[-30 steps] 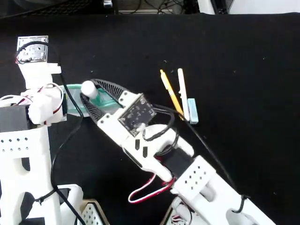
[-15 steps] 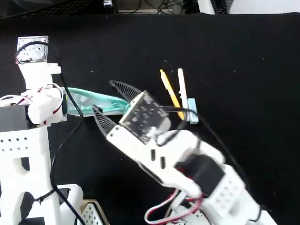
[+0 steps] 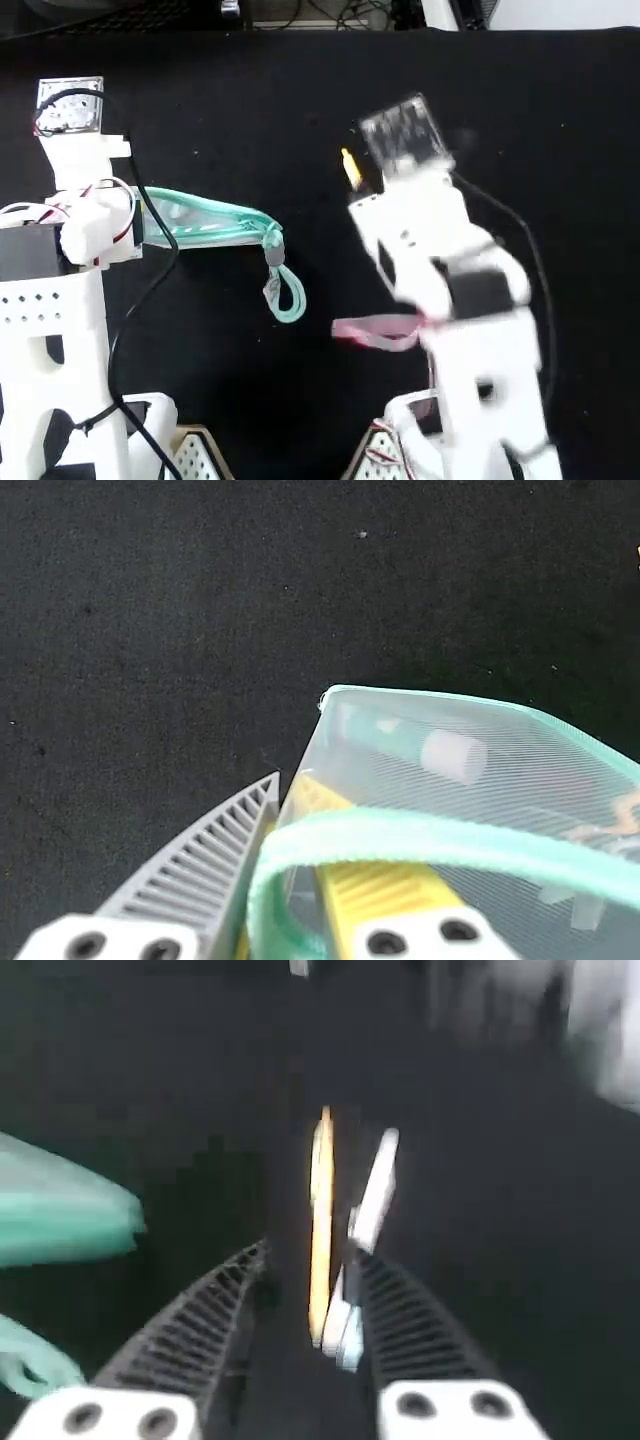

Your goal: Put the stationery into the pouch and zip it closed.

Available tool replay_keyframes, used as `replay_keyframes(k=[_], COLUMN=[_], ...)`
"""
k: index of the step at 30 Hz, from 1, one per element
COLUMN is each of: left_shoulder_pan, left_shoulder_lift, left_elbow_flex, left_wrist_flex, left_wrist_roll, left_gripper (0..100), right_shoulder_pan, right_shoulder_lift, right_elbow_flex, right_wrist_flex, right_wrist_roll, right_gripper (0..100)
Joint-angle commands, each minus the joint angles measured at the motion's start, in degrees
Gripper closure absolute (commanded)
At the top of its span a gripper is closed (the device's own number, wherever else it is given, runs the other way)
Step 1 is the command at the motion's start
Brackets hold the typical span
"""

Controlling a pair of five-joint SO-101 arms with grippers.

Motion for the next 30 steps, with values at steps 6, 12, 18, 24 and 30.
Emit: replay_keyframes(k=[6,12,18,24,30], left_shoulder_pan=[0.1,0.0,-0.1,-0.1,-0.1], left_shoulder_lift=[1.0,1.0,1.0,1.0,1.0], left_elbow_flex=[1.9,1.9,1.9,1.9,1.9], left_wrist_flex=[-0.6,-0.6,-0.6,-0.6,-0.6], left_wrist_roll=[-0.5,-0.5,-0.5,-0.6,-0.6], left_gripper=[97,97,97,97,97], right_shoulder_pan=[3.1,0.6,-0.1,-0.2,0.4], right_shoulder_lift=[27.8,42.2,58.6,65.1,64.5], right_elbow_flex=[2.4,-9.6,-21.6,-27.2,-27.9], right_wrist_flex=[-14.5,-17.4,-17.3,-15.3,-10.5], right_wrist_roll=[8.4,12.7,12.7,13.1,13.1], right_gripper=[84.5,85.8,85.8,86.2,98.1])
